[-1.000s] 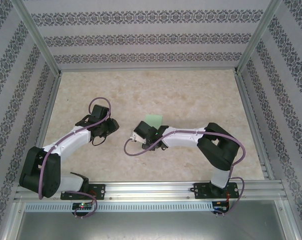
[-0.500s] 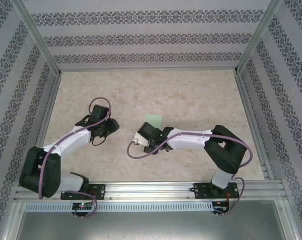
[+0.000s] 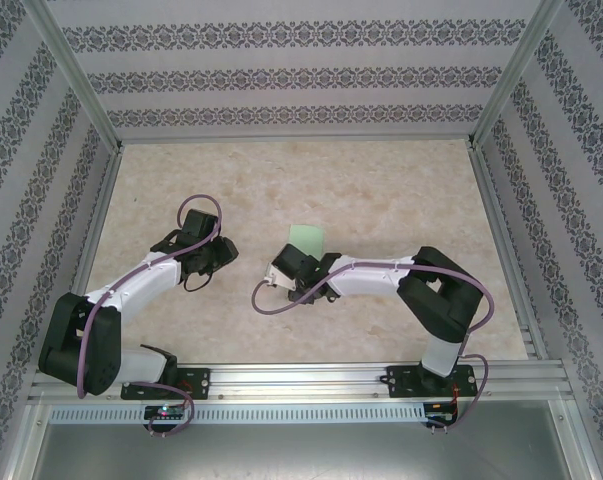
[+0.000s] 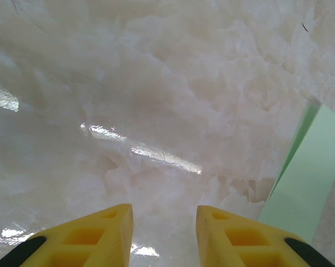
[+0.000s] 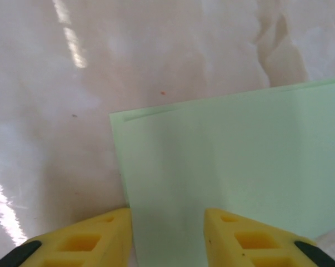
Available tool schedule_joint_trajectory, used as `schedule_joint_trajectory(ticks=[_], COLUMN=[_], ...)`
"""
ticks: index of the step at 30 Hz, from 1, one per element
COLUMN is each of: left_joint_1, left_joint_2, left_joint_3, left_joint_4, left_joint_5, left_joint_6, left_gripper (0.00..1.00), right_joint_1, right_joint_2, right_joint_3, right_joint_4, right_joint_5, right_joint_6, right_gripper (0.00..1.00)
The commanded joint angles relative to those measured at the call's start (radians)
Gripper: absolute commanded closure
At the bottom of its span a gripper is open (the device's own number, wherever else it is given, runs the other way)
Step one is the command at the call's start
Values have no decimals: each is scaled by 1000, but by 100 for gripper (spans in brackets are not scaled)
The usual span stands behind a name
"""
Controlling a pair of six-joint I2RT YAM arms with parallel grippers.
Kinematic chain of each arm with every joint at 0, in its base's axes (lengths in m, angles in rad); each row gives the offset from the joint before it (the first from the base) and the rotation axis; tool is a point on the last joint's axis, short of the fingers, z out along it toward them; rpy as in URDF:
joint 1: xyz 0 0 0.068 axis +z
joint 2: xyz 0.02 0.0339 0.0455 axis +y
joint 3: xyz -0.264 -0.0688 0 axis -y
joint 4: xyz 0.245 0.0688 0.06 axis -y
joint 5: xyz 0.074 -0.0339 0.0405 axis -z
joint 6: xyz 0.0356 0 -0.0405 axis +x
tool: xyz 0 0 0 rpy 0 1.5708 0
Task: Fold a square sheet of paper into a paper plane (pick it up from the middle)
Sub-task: Fold the triangle a second time at the center of the table.
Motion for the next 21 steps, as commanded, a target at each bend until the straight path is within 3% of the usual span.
schedule_joint_trajectory(ticks=[1,9,21], left_joint_1=[13,14,13], left_joint_2=[8,13,19], left_joint_3=[-8,-5,7], left_joint_4=[33,37,39], left_joint_5=[10,15,27], left_joint_6=[-9,-11,-10], left_gripper=[64,64,63], right_joint_1=[-9,-10,-18], right_joint_2=[6,-24,-75], right_joint_3=[10,-10,-31], right_joint_4=[34,64,114], right_joint_5=[49,35,28], right_joint_6=[18,55,137], right_gripper=[65,72,96])
